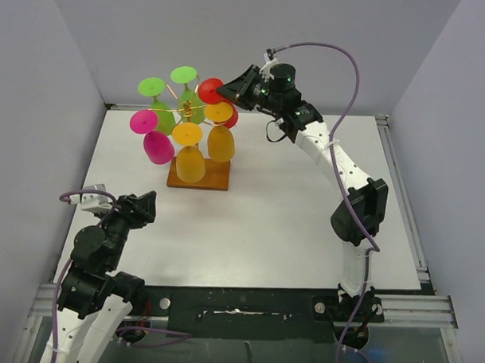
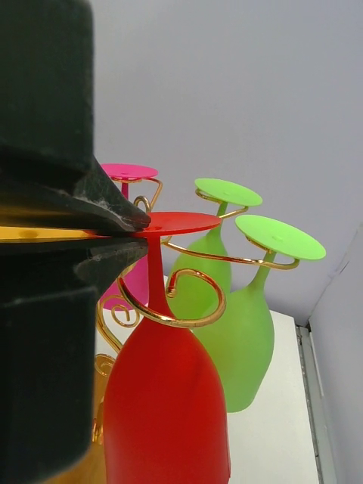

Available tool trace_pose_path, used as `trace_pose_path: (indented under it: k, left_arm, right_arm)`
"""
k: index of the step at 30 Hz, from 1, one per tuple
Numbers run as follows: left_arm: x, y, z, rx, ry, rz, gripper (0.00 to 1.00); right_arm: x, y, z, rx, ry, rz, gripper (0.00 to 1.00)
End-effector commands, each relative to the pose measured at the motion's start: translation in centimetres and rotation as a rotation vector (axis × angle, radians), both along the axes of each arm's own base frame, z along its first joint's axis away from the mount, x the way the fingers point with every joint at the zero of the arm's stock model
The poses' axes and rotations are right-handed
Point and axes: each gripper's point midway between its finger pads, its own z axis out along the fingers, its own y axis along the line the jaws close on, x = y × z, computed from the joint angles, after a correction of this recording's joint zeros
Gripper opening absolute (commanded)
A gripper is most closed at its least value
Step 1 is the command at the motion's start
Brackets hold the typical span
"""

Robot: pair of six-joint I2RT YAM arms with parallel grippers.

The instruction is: Place the wine glass upside down on the wine glass rack

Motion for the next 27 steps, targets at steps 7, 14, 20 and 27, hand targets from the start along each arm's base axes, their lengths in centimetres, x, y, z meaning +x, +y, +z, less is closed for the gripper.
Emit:
trace_pose_path:
  k: [7, 14, 20, 27]
  left_arm:
    - [0.0, 0.3, 0.9, -0.01, -0.032, 0.014, 0.63]
    - [0.0, 0.3, 0.8, -0.01, -0.031, 0.016, 0.62]
    - [0.0, 0.3, 0.8, -0.01, -0.03, 0.016, 0.62]
    - [0.1, 0.3, 0.8, -0.009, -0.029, 0.018, 0.62]
  right_arm:
    - [-1.4, -3.3, 6.6, 0.028, -0.142, -0.103, 0.02]
    - [-0.6, -4.0, 6.1, 0.021, -0.137, -0.139, 0.02]
    - [0.4, -4.4, 5.9, 0.007, -0.158, -0.155, 0.02]
    - [1.4, -4.0, 5.5, -0.012, -0.173, -0.132, 0.05]
